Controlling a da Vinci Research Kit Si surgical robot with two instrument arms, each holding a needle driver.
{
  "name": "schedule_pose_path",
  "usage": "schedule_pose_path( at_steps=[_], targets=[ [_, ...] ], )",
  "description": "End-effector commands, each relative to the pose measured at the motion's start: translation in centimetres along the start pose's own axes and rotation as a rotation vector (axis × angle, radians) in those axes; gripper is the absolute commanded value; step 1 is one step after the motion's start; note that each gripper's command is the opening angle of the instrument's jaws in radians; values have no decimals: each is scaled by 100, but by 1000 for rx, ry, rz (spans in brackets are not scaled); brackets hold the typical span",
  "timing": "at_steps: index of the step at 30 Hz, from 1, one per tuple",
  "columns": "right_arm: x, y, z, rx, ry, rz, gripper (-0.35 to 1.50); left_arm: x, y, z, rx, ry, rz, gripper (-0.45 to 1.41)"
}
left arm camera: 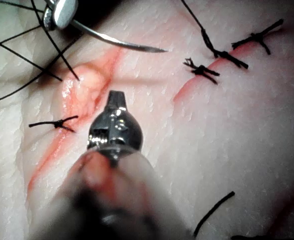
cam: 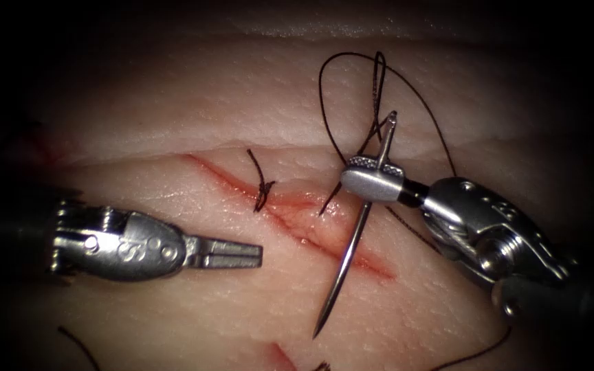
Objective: Wound Closure
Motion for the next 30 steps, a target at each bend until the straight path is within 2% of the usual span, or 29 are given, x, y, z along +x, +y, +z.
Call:
schedule_pose_path(
  at_steps=[1, 5, 10, 21, 30],
  targets=[
    [-1, 2, 9, -1, 14, -27, -35, -5, -1, 18, -17, -31, 5, -45],
    [-1, 1, 9, -4, 34, -71, -35, -18, 1, 47, -73, -97, 9, -45],
    [-4, -2, 8, -6, 37, -108, -35, -19, -9, 64, -92, -130, 12, -45],
    [-13, -7, 5, -8, 44, -159, -35, -24, -53, 83, -23, -250, 9, -45],
    [-15, -13, 3, -7, 46, -201, -35, -57, -71, 107, -73, -379, 28, -45]
  ],
)
